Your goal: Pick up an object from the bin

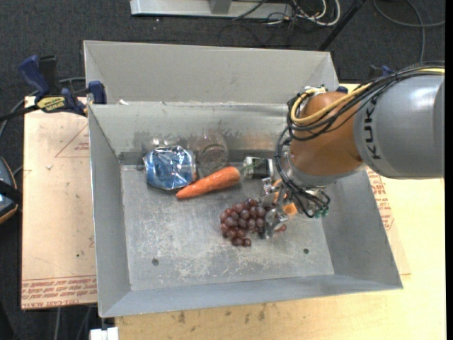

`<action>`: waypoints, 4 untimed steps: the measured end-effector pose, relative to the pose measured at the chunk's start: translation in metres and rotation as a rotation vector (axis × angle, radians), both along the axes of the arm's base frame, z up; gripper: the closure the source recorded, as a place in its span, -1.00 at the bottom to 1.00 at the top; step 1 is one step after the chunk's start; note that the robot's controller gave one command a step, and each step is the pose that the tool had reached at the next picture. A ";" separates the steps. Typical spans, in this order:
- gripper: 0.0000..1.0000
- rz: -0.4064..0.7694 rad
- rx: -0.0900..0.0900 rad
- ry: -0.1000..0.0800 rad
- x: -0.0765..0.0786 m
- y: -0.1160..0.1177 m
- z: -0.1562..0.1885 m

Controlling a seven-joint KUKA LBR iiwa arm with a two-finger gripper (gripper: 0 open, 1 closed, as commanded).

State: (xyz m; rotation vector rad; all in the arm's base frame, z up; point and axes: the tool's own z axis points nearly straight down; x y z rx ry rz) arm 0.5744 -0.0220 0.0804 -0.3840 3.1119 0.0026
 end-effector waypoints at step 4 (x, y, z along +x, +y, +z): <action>1.00 0.000 -0.001 0.003 -0.003 0.000 0.049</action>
Offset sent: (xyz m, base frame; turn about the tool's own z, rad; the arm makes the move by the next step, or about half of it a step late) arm 0.0000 -0.0001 0.0000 0.0000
